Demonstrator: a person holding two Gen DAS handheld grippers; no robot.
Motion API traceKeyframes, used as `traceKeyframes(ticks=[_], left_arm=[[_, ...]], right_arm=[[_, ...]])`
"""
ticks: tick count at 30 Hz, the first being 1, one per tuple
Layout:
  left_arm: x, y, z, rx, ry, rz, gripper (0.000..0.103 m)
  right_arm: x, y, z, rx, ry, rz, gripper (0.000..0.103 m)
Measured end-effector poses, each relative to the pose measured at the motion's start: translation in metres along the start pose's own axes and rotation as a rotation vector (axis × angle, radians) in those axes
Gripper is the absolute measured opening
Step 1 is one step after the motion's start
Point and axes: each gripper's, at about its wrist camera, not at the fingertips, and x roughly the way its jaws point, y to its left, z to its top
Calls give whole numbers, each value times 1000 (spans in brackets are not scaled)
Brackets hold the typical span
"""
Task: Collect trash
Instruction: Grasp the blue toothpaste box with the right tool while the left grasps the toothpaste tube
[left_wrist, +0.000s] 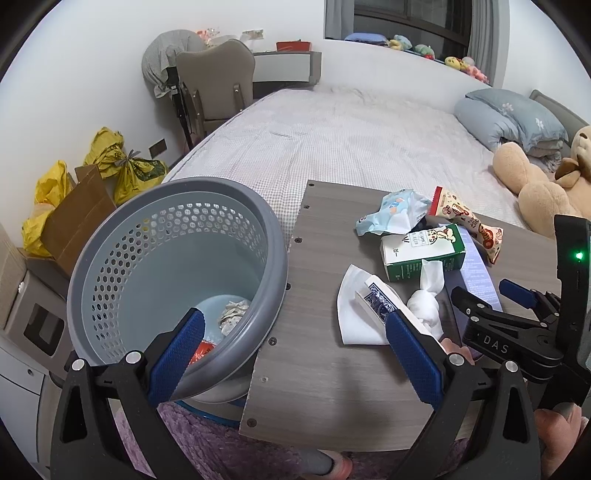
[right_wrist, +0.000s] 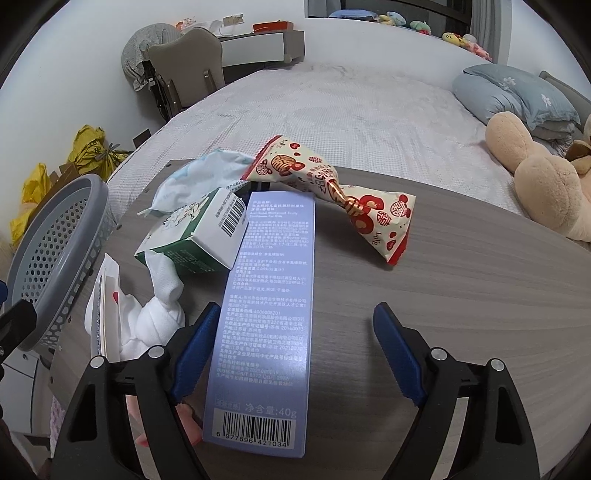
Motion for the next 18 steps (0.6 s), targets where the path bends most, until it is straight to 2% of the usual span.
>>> traceKeyframes(ticks=[5,18], left_arm=[[0,0,0,0,1,-2,97],[-2,-5,-3,5,4,-17,97]], right_arm=[[3,6,0,-19,20,14,44],[-25,-2,-12,0,-20,47,43]])
